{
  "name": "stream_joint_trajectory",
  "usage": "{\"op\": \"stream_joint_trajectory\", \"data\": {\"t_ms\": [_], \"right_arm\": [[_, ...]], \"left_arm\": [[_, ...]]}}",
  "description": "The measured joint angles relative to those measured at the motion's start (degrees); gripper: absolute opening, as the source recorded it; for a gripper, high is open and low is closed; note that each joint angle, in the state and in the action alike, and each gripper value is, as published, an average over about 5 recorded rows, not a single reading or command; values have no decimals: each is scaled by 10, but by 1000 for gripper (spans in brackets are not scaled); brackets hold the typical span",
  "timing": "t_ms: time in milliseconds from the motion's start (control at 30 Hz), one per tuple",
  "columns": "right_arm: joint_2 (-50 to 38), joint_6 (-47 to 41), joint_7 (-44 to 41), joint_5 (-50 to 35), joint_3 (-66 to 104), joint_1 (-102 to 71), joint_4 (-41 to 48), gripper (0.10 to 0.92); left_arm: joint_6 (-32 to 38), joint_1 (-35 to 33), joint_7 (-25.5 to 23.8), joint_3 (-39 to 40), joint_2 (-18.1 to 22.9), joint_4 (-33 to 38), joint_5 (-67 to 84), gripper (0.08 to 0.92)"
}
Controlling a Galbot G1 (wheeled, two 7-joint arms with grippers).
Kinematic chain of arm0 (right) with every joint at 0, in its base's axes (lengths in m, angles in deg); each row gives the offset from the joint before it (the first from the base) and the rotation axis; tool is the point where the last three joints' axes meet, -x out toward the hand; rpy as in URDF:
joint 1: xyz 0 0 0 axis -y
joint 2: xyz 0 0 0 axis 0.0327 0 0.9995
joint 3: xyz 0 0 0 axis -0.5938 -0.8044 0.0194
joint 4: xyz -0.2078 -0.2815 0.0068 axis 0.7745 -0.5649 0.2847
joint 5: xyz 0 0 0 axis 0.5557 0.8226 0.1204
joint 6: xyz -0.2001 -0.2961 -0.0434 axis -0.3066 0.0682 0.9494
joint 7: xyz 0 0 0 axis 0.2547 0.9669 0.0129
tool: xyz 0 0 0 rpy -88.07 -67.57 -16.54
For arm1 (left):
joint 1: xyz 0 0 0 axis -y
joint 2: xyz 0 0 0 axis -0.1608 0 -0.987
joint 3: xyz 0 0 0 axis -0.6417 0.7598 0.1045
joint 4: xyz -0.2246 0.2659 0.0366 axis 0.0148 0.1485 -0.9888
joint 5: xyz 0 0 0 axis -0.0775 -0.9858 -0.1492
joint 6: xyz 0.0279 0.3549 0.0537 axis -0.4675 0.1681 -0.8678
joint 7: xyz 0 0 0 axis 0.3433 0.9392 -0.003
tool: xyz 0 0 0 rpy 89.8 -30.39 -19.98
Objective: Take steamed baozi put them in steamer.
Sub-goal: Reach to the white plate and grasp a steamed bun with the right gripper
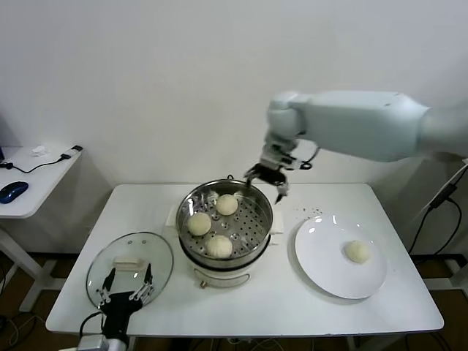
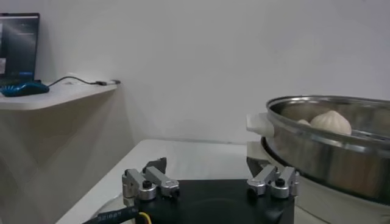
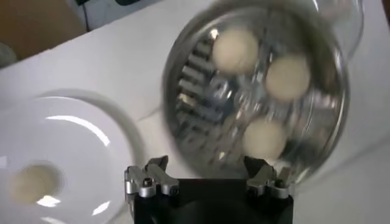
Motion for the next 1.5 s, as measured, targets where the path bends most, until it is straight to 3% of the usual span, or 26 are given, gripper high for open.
{"op": "stream_joint_trajectory", "data": {"t_ms": [367,600,1067,1500], "right_arm": [[-181,-133,15,-8,-41,-40,0,823],[-240,-181,34,33,18,-140,24,823],[-251,-227,68,89,172,-329,102,823],[-227,-243,87,99,231,-392,128,809]], "left_arm": [[-2,6,-2,-1,4,-12,0,823],[-4,3,-3,-3,5,-17,-2,823],[-5,-3,-3,-2,8,-22,-6,823],[-6,-2,-3,-2,8,-22,-6,823]]}}
